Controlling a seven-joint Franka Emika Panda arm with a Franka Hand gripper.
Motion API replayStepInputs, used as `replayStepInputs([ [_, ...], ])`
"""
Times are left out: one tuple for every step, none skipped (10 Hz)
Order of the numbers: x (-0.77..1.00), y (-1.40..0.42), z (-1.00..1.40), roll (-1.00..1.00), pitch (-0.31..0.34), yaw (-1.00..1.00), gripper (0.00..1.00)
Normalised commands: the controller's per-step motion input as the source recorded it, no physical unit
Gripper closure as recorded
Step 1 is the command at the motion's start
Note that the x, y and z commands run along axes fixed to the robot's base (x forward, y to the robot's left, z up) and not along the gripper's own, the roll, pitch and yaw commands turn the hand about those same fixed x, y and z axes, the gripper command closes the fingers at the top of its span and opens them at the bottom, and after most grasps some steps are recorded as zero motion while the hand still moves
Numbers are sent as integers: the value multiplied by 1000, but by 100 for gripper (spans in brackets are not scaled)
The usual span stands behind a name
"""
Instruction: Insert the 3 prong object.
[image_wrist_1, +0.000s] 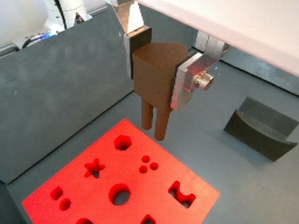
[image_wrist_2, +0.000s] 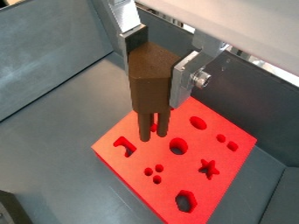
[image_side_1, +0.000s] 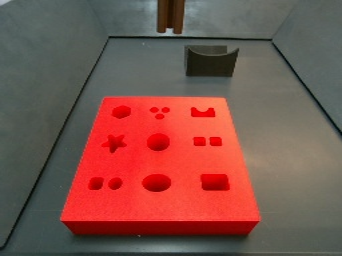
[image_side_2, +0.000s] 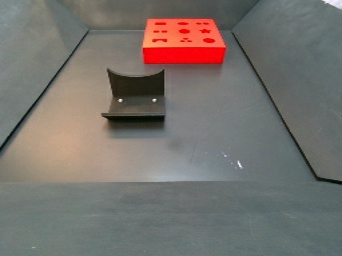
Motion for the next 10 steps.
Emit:
replayStepInputs([
  [0,0,-66,0,0,0,100],
  [-103,0,-617,11,-80,-237,100],
  [-54,0,-797,0,-161,-297,100],
  [-157,0,-800,0,-201,-366,100],
  [-417,0,-683,0,-181,-497,100],
  [-394,0,-323,0,-54,-806,100],
  [-9,0,-43,27,0,-1000,100],
  [0,0,-17,24,0,-1000,100],
  [0,0,-9,19,0,-1000,100],
  [0,0,0,14,0,-1000,100],
])
